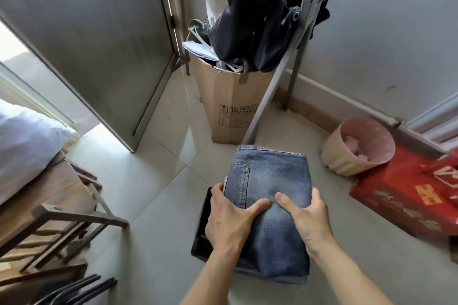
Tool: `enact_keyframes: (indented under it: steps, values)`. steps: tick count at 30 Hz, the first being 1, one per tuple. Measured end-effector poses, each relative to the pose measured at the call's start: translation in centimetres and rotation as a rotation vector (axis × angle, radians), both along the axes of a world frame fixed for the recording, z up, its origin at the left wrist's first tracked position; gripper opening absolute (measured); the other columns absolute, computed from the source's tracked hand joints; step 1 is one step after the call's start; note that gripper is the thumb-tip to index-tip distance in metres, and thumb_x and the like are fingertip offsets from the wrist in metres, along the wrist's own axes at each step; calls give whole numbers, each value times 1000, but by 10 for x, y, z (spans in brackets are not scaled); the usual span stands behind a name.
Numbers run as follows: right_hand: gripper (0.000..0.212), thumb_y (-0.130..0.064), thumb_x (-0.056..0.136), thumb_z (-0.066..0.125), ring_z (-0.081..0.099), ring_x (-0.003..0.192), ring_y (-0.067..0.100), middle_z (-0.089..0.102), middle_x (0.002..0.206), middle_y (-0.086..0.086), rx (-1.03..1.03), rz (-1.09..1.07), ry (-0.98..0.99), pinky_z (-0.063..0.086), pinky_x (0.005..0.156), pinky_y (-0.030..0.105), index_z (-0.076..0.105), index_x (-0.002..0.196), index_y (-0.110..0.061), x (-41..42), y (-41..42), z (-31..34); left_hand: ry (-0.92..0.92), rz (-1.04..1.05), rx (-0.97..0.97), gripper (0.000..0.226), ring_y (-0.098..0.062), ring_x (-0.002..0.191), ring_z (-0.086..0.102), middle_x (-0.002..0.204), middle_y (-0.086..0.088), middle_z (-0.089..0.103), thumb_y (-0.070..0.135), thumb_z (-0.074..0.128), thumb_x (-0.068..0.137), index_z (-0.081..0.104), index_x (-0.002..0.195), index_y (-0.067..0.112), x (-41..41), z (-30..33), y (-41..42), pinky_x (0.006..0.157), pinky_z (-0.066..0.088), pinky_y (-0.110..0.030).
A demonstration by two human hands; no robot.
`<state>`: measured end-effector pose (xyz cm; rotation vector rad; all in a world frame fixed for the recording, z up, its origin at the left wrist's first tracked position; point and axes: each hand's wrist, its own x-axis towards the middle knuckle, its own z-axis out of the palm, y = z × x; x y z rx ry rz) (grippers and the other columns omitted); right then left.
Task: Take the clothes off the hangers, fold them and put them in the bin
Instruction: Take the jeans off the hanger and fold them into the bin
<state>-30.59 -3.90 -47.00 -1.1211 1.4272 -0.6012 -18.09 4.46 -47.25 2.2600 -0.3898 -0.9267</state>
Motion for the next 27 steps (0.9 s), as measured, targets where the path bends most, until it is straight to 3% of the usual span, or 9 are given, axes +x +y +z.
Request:
enact_keyframes:
  steps: [5,12,17,22,27]
  values:
    - [46,-14,67,87,73,82,23,74,94,7,84,-19,71,58,74,38,60,104,-15,-19,6,-86,100,-10,-12,115,-17,123,55,142,12,47,73,77,52,19,143,36,-16,-88,12,97,42,-33]
    - [44,-15,68,87,71,84,19,73,92,4,156,-14,116,57,79,39,59,102,-19,-22,9,-208,133,-3,14,112,-14,123,54,142,13,45,67,81,54,21,143,37,-20,-202,17,93,41,-29]
    - [46,-15,72,85,72,83,16,72,96,4,256,-7,68,55,67,28,56,108,-17,-19,13,-291,94,-7,54,113,-16,124,54,142,10,45,65,83,54,21,144,34,-13,-282,22,96,43,-32]
    - [43,-15,73,84,73,85,23,73,97,9,391,11,79,59,80,45,56,105,-15,-28,30,-366,112,-15,96,115,-16,124,54,143,8,45,65,82,55,21,146,30,-21,-353,40,96,44,-35]
    - [41,-12,72,84,72,86,24,73,95,8,453,-8,125,58,81,44,58,104,-15,-40,51,-409,158,-18,121,114,-14,125,50,140,5,43,59,85,56,23,146,27,-36,-399,62,94,40,-29]
